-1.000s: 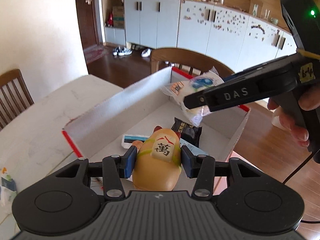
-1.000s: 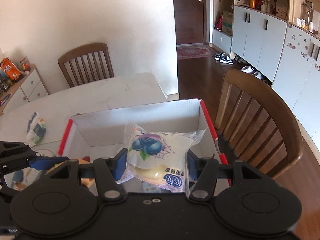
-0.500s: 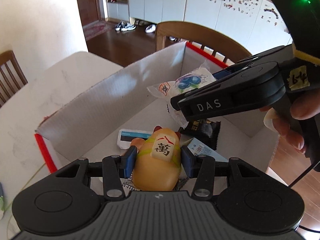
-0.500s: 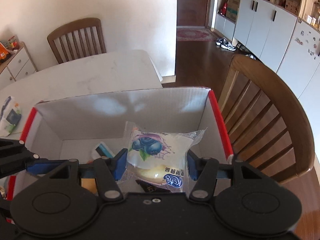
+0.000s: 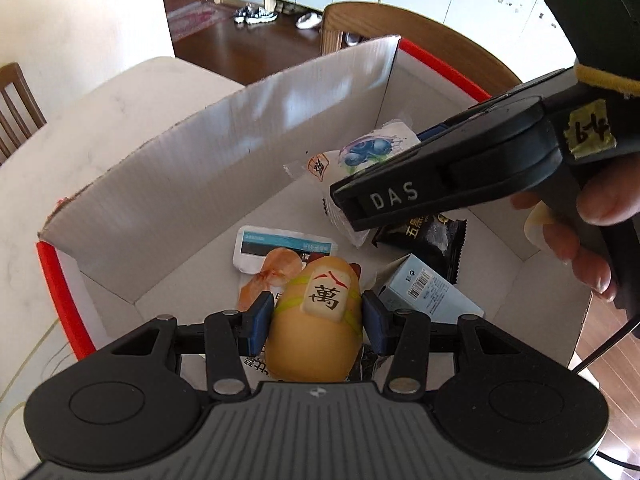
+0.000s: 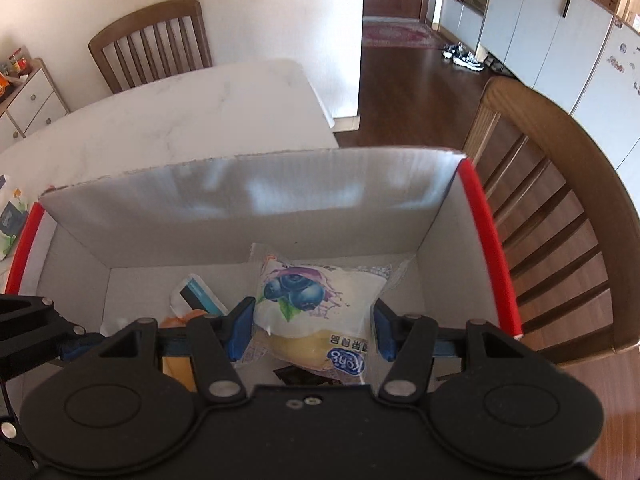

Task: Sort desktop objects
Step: 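Lower the bread bag and figurine into the box and open both tools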

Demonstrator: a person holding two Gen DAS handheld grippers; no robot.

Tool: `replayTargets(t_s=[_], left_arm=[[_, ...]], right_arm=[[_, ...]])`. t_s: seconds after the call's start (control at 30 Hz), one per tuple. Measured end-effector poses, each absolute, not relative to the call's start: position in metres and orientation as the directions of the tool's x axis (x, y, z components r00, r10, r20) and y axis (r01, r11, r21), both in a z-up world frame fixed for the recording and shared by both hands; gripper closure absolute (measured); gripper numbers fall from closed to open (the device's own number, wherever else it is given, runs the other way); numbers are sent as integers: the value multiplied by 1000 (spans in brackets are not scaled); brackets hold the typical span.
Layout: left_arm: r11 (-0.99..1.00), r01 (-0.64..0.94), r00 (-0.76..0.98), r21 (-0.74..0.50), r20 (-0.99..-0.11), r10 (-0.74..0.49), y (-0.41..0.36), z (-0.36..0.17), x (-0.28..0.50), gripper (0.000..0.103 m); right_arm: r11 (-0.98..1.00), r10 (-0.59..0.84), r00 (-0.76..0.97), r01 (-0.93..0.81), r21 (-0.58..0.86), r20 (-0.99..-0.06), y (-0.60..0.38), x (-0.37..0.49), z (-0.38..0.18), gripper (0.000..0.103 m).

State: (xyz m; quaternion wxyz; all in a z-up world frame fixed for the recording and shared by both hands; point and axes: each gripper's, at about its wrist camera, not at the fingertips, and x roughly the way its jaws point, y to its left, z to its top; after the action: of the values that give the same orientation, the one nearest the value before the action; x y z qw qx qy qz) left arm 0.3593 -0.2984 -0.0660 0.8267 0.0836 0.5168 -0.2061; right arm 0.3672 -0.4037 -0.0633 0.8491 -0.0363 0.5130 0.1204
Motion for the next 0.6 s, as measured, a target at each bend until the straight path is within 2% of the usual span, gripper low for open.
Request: replayTargets(t_s=[0.3, 0.33, 0.43, 0.6], left_arm=[[907, 409, 361, -105, -894, -266, -290, -67, 363, 56], [907, 407, 361, -107, -893, -268, -289, -67, 362, 53], [911, 397, 369, -115, -889, -272, -288, -63, 362, 37], [914, 373, 370, -156, -879, -301, -283, -55, 357, 35]], right_arm=[[969, 168, 416, -235, 72, -894, -401, 369, -70, 43], [969, 168, 416, -235, 73, -894, -401, 370, -69, 43], [971, 163, 424, -227, 69, -891, -400, 368, -68, 38], [971, 166, 446, -229, 68, -879, -402, 369, -60, 36]])
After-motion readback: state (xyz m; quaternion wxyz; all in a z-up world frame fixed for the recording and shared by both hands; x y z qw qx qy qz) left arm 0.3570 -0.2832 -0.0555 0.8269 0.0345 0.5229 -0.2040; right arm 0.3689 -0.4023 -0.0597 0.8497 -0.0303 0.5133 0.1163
